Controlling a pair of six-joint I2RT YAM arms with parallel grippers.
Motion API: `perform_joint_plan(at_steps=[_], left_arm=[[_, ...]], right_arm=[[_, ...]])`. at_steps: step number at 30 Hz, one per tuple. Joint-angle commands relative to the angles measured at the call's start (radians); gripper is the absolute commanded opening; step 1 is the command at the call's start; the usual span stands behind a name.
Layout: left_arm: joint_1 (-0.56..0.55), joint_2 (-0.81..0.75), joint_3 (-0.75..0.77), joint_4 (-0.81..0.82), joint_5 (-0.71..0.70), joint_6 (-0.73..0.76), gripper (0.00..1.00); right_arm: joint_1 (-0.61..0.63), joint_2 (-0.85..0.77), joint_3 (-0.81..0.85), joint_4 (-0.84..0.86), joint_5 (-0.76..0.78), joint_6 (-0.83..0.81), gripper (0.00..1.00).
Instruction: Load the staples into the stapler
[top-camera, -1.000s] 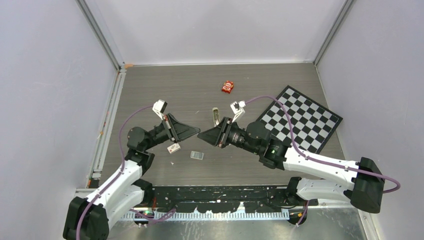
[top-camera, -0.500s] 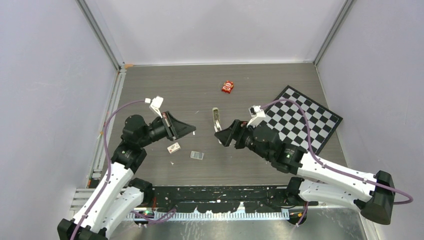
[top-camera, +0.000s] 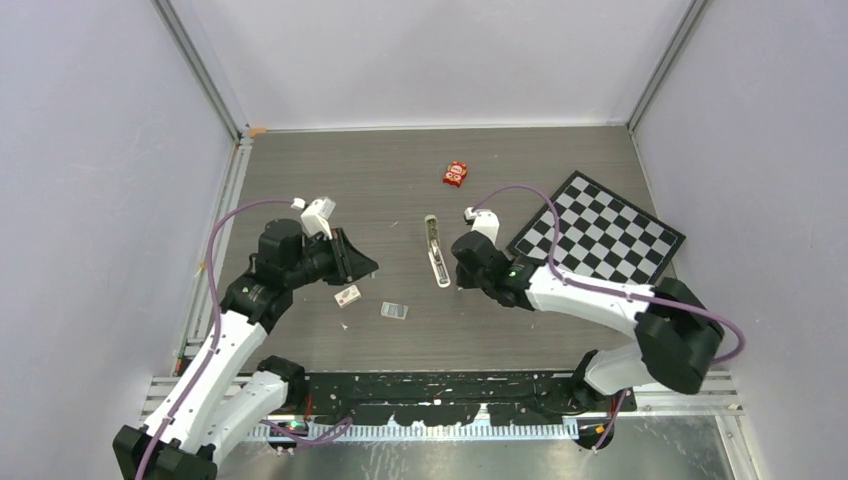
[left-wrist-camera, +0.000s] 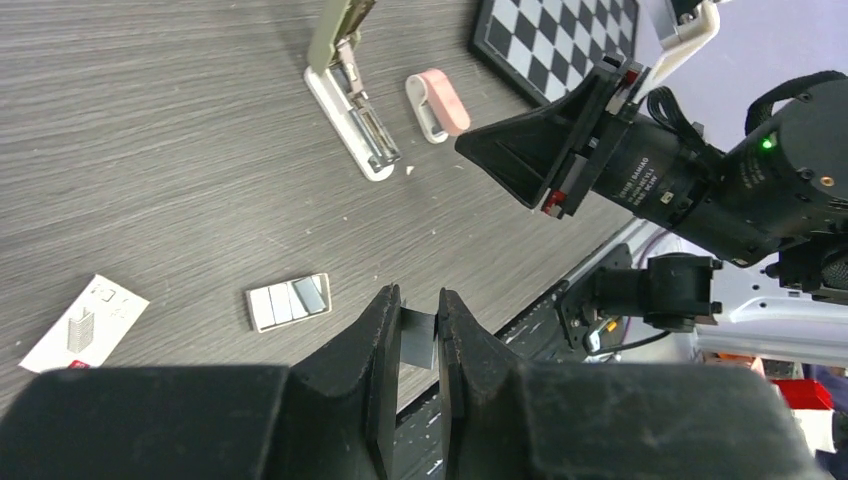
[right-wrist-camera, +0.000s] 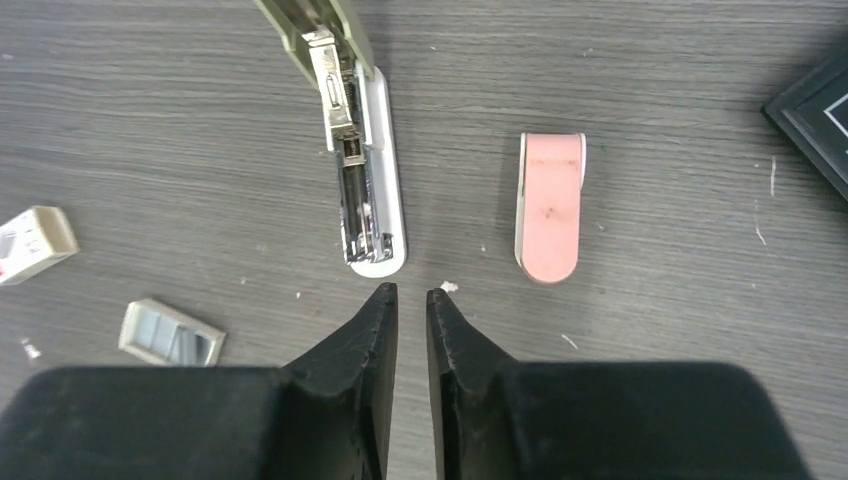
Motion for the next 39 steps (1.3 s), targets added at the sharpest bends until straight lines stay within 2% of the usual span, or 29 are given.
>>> perform_joint_plan(at_steps=[1, 7, 12, 23, 26, 33, 39], left_arm=[[-0.004, 0.028, 0.050, -0.029, -0.045, 0.052, 0.15], [-0.004, 0.089, 0.070, -0.023, -0.030, 0.064, 0.15], [-0.004, 0.109, 0.085, -0.014, -0.030, 0.069, 0.14], [-0.008, 0.165, 0.084, 0.001, -0.040, 0.067, 0.12], [-0.019, 0.183, 0.088, 0.001, -0.052, 0.067, 0.11], [-0.085, 0.225, 0.101, 0.020, -0.103, 0.068, 0.11], [-0.184, 0.289, 0.135, 0.039, -0.189, 0.086, 0.10]], right_arm=[[-0.016, 0.094, 0.073, 0.087, 0.037, -0.064, 0.21], [-0.035, 0.200, 0.107, 0.130, 0.009, -0.077, 0.20], [-0.045, 0.260, 0.065, 0.192, -0.004, -0.068, 0.20], [-0.052, 0.341, 0.056, 0.228, -0.086, -0.058, 0.20], [-0.051, 0.349, 0.044, 0.285, -0.122, -0.036, 0.20], [-0.041, 0.365, 0.038, 0.328, -0.171, 0.003, 0.20], [-0.041, 0.311, 0.015, 0.319, -0.165, 0.001, 0.21]])
